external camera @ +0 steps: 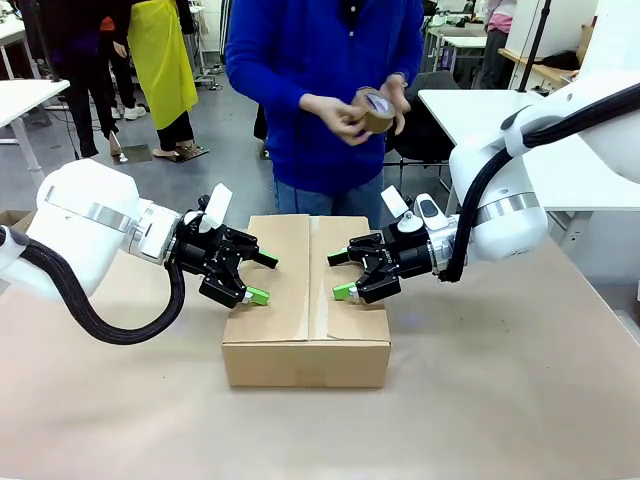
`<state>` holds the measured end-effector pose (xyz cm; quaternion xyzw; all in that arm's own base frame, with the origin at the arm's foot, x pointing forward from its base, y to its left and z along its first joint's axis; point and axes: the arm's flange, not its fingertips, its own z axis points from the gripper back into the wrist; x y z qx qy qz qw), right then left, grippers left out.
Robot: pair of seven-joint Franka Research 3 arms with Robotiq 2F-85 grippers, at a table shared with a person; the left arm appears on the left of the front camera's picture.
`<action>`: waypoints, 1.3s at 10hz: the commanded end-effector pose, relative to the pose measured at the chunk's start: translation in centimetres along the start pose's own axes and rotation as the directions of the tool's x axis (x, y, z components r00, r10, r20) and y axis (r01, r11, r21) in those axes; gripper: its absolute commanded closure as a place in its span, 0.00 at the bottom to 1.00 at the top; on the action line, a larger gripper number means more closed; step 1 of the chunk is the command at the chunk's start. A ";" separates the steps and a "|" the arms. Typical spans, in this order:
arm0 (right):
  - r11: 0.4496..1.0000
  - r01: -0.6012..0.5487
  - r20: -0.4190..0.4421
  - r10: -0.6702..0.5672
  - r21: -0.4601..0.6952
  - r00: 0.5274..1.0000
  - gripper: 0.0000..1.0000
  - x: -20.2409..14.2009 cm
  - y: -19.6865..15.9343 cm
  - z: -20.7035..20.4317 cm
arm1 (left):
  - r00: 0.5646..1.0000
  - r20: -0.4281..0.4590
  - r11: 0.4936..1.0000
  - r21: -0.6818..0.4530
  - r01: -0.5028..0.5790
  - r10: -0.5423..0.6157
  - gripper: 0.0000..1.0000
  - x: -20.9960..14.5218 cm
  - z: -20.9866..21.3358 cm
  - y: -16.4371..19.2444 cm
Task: Pack the gift set into the box.
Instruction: Press and hold the closed box until the human finishes sealing it.
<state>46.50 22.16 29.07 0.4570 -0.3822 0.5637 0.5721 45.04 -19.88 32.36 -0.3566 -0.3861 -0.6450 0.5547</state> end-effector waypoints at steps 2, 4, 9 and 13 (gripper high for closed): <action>1.000 -0.012 -0.006 0.012 -0.004 1.000 0.00 -0.3 0.0 -0.1 | 1.000 0.002 1.000 -0.005 0.021 -0.021 0.00 -0.2 -0.1 -0.2; 1.000 -0.012 -0.006 0.012 -0.004 1.000 0.00 -0.3 0.0 -0.1 | 1.000 0.002 1.000 -0.005 0.021 -0.021 0.00 -0.2 -0.1 -0.2; 1.000 -0.012 -0.006 0.012 -0.004 1.000 0.00 -0.3 0.0 -0.1 | 1.000 0.002 1.000 -0.005 0.021 -0.021 0.00 -0.2 -0.1 -0.2; 1.000 -0.012 -0.006 0.012 -0.004 1.000 0.00 -0.3 0.0 -0.1 | 1.000 0.002 1.000 -0.005 0.021 -0.021 0.00 -0.2 -0.1 -0.2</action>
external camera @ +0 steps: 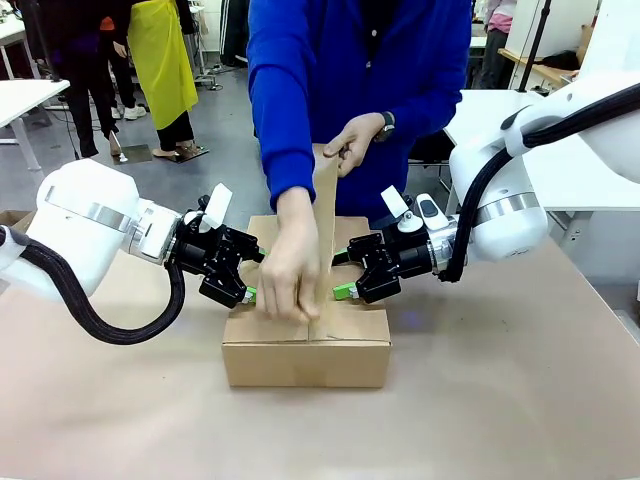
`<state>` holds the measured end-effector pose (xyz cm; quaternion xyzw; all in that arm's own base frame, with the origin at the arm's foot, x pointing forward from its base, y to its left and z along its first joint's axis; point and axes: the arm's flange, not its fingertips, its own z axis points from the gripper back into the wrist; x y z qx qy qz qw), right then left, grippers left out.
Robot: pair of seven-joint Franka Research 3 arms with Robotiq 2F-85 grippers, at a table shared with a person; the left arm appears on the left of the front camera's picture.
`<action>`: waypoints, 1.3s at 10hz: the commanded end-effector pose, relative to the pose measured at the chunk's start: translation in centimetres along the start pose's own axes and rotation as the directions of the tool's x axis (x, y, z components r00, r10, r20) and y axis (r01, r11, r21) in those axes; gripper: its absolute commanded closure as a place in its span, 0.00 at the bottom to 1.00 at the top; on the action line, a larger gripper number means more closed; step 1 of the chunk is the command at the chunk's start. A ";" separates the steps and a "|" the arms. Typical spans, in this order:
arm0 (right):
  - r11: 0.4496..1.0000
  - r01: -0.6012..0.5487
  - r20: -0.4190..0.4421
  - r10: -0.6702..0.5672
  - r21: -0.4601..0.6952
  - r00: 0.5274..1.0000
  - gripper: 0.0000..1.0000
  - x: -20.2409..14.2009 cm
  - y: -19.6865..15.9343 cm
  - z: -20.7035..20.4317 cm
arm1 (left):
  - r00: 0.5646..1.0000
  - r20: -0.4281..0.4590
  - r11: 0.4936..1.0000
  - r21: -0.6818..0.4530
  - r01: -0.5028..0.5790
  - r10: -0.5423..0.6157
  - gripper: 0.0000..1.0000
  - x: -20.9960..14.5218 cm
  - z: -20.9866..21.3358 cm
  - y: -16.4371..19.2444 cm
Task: Pack the gift set into the box.
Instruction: Press and hold the closed box until the human finishes sealing it.
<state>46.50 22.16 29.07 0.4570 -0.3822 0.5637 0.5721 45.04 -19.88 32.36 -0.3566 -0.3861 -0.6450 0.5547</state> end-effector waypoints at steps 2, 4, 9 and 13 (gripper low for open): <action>1.000 -0.012 -0.006 0.012 -0.004 1.000 0.00 -0.3 0.0 -0.1 | 1.000 0.002 1.000 -0.005 0.021 -0.021 0.00 -0.2 -0.1 -0.2; 1.000 -0.012 -0.006 0.012 -0.004 1.000 0.00 -0.3 0.0 -0.1 | 1.000 0.002 1.000 -0.005 0.021 -0.021 0.00 -0.2 -0.1 -0.2; 1.000 -0.012 -0.006 0.012 -0.004 1.000 0.00 -0.3 0.0 -0.1 | 1.000 0.002 1.000 -0.005 0.021 -0.021 0.00 -0.2 -0.1 -0.2; 1.000 -0.012 -0.006 0.012 -0.004 1.000 0.00 -0.3 0.0 -0.1 | 1.000 0.002 1.000 -0.005 0.021 -0.021 0.00 -0.2 -0.1 -0.2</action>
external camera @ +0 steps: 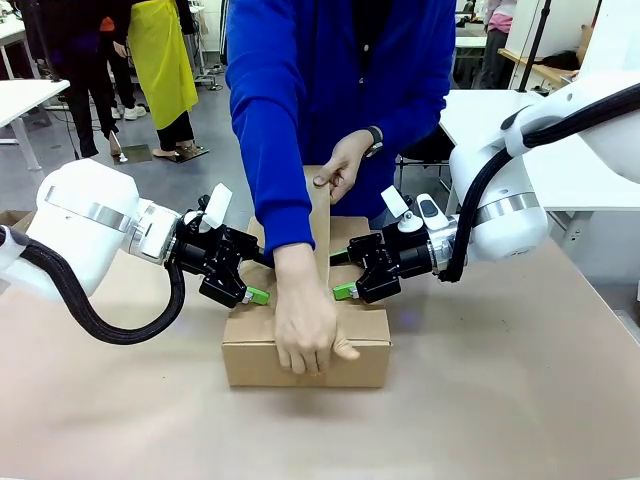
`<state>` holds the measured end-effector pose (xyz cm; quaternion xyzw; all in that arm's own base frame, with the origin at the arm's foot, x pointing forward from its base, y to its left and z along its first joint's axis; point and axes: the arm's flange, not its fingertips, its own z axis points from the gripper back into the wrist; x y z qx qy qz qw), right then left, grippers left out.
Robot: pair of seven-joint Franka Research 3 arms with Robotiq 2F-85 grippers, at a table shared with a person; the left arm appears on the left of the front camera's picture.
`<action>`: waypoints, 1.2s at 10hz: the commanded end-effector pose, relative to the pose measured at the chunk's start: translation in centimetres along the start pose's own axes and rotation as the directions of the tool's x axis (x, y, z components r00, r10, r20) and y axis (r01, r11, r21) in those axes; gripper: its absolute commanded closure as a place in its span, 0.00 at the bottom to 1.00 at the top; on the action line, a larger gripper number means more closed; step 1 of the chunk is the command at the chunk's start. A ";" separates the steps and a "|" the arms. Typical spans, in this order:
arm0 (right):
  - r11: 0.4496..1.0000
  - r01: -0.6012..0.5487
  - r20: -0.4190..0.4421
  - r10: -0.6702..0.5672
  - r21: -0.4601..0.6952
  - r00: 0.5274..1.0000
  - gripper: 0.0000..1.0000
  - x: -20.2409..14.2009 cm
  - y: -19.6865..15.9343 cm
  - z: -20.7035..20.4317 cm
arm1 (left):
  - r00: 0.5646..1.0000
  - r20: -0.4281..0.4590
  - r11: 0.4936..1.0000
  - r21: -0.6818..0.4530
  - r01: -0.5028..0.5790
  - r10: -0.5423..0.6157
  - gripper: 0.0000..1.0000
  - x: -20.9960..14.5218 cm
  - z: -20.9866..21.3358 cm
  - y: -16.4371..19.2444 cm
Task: Pack the gift set into the box.
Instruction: Press and hold the closed box until the human finishes sealing it.
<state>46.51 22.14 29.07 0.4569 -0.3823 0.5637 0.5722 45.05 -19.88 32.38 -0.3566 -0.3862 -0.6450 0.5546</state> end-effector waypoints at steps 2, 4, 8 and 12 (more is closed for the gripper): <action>1.000 -0.012 -0.006 0.012 -0.004 1.000 0.00 -0.3 0.0 -0.1 | 1.000 0.002 1.000 -0.006 0.021 -0.020 0.00 -0.3 -0.1 -0.2; 1.000 -0.012 -0.006 0.012 -0.004 1.000 0.00 -0.3 0.0 -0.1 | 1.000 0.002 1.000 -0.006 0.021 -0.020 0.00 -0.3 -0.1 -0.2; 1.000 -0.012 -0.006 0.012 -0.004 1.000 0.00 -0.3 0.0 -0.1 | 1.000 0.002 1.000 -0.006 0.021 -0.020 0.00 -0.3 -0.1 -0.2; 1.000 -0.012 -0.006 0.012 -0.004 1.000 0.00 -0.3 0.0 -0.1 | 1.000 0.002 1.000 -0.006 0.021 -0.020 0.00 -0.3 -0.1 -0.2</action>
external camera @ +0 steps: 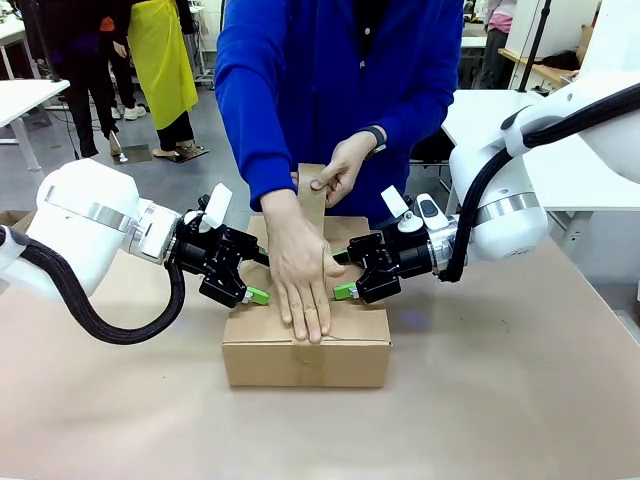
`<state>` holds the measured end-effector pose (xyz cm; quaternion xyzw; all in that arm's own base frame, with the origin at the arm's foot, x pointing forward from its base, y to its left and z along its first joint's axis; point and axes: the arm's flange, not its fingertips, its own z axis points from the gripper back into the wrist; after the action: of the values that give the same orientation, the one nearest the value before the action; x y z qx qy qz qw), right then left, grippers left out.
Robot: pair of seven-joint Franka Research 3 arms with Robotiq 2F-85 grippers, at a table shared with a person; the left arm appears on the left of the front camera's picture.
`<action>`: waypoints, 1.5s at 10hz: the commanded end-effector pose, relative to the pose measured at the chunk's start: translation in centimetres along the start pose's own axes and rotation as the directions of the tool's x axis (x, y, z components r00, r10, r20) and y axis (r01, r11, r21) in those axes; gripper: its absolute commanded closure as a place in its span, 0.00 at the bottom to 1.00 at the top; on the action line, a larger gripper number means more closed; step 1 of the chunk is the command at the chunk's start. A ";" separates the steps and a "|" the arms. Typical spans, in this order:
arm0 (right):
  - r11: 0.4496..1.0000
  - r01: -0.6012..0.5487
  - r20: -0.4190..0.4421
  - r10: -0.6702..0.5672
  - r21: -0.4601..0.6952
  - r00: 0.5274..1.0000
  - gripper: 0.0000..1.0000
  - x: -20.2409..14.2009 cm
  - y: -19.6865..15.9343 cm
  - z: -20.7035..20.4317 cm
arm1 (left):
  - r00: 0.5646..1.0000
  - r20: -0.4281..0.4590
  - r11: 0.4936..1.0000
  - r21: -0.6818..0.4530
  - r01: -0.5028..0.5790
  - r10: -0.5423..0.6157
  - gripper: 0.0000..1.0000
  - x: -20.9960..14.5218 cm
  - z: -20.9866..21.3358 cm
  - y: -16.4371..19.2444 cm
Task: Pack the gift set into the box.
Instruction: Press and hold the closed box until the human finishes sealing it.
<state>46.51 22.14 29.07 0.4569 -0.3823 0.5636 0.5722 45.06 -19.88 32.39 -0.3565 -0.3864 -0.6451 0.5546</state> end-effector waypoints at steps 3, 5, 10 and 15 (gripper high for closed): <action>1.000 -0.012 -0.006 0.012 -0.004 1.000 0.00 -0.3 0.0 -0.1 | 1.000 0.002 1.000 -0.006 0.020 -0.020 0.00 -0.3 -0.2 -0.2; 1.000 -0.012 -0.006 0.012 -0.004 1.000 0.00 -0.3 0.0 -0.1 | 1.000 0.002 1.000 -0.006 0.020 -0.020 0.00 -0.3 -0.2 -0.2; 1.000 -0.012 -0.006 0.012 -0.004 1.000 0.00 -0.3 0.0 -0.1 | 1.000 0.002 1.000 -0.006 0.020 -0.020 0.00 -0.3 -0.2 -0.2; 1.000 -0.012 -0.006 0.012 -0.004 1.000 0.00 -0.3 0.0 -0.1 | 1.000 0.002 1.000 -0.006 0.020 -0.020 0.00 -0.3 -0.2 -0.2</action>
<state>46.47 22.10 28.90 0.4576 -0.3811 0.5629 0.5732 45.02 -19.88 32.32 -0.3569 -0.3857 -0.6450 0.5548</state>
